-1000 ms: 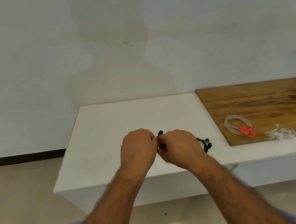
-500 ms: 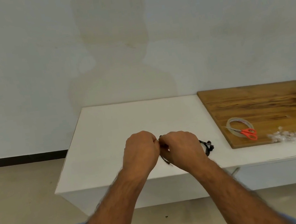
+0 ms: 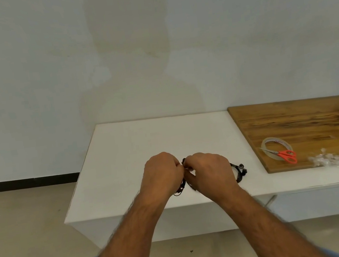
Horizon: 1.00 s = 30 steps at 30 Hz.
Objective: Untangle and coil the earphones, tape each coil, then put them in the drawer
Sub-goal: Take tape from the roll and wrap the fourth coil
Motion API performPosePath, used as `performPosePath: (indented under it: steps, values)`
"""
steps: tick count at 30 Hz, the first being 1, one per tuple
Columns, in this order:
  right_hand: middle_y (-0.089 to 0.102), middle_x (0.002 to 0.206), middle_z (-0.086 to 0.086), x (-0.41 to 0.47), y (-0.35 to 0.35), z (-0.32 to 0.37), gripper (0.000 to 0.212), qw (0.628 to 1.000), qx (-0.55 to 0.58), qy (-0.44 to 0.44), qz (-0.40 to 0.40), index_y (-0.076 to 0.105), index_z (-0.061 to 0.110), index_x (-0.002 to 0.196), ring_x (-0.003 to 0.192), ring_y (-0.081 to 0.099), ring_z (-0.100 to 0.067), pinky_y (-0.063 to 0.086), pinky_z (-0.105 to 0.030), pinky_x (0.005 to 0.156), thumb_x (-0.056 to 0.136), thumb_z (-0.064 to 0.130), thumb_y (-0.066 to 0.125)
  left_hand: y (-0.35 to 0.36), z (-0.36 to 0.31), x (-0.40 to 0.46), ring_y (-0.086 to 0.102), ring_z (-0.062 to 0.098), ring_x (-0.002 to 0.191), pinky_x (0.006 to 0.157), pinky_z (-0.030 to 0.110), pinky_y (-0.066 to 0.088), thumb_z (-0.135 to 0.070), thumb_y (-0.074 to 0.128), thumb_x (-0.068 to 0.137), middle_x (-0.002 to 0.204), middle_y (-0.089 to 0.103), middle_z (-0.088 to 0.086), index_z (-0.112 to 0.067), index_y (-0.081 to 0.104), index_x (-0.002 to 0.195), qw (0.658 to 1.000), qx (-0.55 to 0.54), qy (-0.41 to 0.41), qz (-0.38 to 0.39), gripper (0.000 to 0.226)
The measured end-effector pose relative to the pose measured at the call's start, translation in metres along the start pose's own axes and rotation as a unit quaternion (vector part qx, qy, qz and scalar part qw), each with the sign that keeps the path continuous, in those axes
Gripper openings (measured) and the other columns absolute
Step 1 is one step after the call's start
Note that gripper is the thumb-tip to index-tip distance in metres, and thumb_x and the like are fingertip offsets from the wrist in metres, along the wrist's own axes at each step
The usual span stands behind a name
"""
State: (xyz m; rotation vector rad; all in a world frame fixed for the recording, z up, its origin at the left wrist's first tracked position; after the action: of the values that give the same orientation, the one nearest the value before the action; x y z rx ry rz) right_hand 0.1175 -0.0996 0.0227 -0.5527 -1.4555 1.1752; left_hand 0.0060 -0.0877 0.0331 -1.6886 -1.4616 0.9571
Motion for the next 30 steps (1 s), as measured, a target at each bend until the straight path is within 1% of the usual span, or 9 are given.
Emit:
performPosePath:
  steps: [3, 6, 8, 10, 13, 16, 22, 25, 30]
  values:
    - [0.061, 0.060, 0.005, -0.002, 0.003, 0.002, 0.009, 1.000, 0.016, -0.012, -0.003, 0.063, 0.021, 0.072, 0.047, 0.056, -0.018, 0.044, -0.029, 0.040, 0.074, 0.026, 0.070, 0.001, 0.005, -0.001, 0.051, 0.018, 0.060, 0.059, 0.028, 0.044, -0.014, 0.053, 0.083, 0.078, 0.072, 0.012, -0.006, 0.072, 0.074, 1.000, -0.019, -0.006, 0.014, 0.022]
    - [0.063, 0.064, 0.006, -0.002, 0.005, 0.005, 0.008, 0.999, 0.019, -0.038, 0.019, 0.067, 0.025, 0.084, 0.051, 0.059, -0.017, 0.046, -0.029, 0.043, 0.076, 0.026, 0.064, 0.004, 0.008, -0.002, 0.053, 0.018, 0.061, 0.056, 0.025, 0.041, -0.014, 0.053, 0.083, 0.079, 0.073, 0.011, -0.008, 0.072, 0.075, 0.999, -0.035, -0.013, 0.039, 0.021]
    - [0.060, 0.061, 0.006, -0.001, 0.007, 0.005, 0.003, 0.998, 0.017, -0.042, 0.032, 0.068, 0.026, 0.074, 0.049, 0.057, -0.017, 0.044, -0.027, 0.042, 0.074, 0.026, 0.065, 0.006, 0.010, -0.002, 0.051, 0.017, 0.059, 0.054, 0.025, 0.039, -0.016, 0.055, 0.082, 0.079, 0.073, 0.013, -0.005, 0.072, 0.074, 0.997, -0.051, -0.015, 0.049, 0.022]
    - [0.059, 0.059, 0.005, -0.001, 0.007, 0.004, 0.007, 0.998, 0.017, -0.041, 0.047, 0.068, 0.024, 0.068, 0.050, 0.056, -0.017, 0.041, -0.026, 0.042, 0.074, 0.027, 0.067, 0.007, 0.012, -0.002, 0.049, 0.016, 0.056, 0.054, 0.026, 0.040, -0.017, 0.055, 0.081, 0.077, 0.073, 0.011, -0.004, 0.072, 0.073, 0.996, -0.069, -0.018, 0.057, 0.023]
    - [0.062, 0.065, 0.004, 0.000, 0.009, 0.002, 0.013, 0.996, 0.014, -0.042, 0.079, 0.067, 0.021, 0.071, 0.056, 0.057, -0.018, 0.043, -0.029, 0.048, 0.080, 0.029, 0.062, 0.010, 0.015, -0.002, 0.050, 0.015, 0.056, 0.055, 0.025, 0.041, -0.020, 0.058, 0.081, 0.075, 0.073, 0.009, -0.006, 0.071, 0.070, 0.993, -0.098, -0.021, 0.067, 0.022]
    - [0.061, 0.065, 0.004, 0.000, 0.008, 0.000, 0.013, 0.996, 0.024, -0.032, 0.085, 0.065, 0.020, 0.070, 0.056, 0.057, -0.020, 0.040, -0.029, 0.048, 0.079, 0.029, 0.063, 0.013, 0.017, -0.002, 0.051, 0.015, 0.056, 0.055, 0.026, 0.041, -0.022, 0.060, 0.082, 0.073, 0.072, 0.009, -0.008, 0.071, 0.068, 0.990, -0.122, -0.022, 0.073, 0.023]
    - [0.061, 0.074, 0.002, 0.000, 0.009, 0.000, 0.014, 0.991, 0.044, -0.009, 0.125, 0.062, 0.018, 0.078, 0.066, 0.057, -0.021, 0.038, -0.030, 0.055, 0.084, 0.031, 0.059, 0.016, 0.022, -0.003, 0.055, 0.013, 0.056, 0.059, 0.027, 0.042, -0.022, 0.062, 0.086, 0.060, 0.068, -0.002, -0.010, 0.071, 0.066, 0.974, -0.208, -0.036, 0.083, 0.025]
    - [0.061, 0.078, 0.002, 0.000, 0.008, 0.000, 0.016, 0.990, 0.043, 0.004, 0.136, 0.061, 0.018, 0.081, 0.069, 0.056, -0.020, 0.038, -0.030, 0.057, 0.086, 0.033, 0.056, 0.018, 0.025, -0.002, 0.054, 0.011, 0.052, 0.057, 0.027, 0.041, -0.026, 0.066, 0.084, 0.059, 0.069, 0.001, -0.005, 0.070, 0.068, 0.967, -0.236, -0.051, 0.076, 0.026]
    - [0.060, 0.079, 0.002, -0.001, 0.005, 0.002, 0.018, 0.990, 0.038, 0.016, 0.136, 0.062, 0.017, 0.083, 0.069, 0.056, -0.021, 0.037, -0.030, 0.057, 0.088, 0.031, 0.053, 0.023, 0.030, -0.004, 0.062, 0.012, 0.056, 0.056, 0.023, 0.049, -0.025, 0.070, 0.086, 0.063, 0.070, 0.004, -0.001, 0.071, 0.075, 0.940, -0.307, -0.101, 0.104, 0.026]
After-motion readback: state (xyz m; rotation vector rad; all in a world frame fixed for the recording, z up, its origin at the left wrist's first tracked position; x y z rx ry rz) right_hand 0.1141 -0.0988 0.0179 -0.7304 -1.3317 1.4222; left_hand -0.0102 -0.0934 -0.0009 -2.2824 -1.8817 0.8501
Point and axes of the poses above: each hand's wrist, its own x-axis towards the middle knuckle, its own y-axis out of the palm, z = x × y, the point moved 7 cm from there along x, towards the middle knuckle
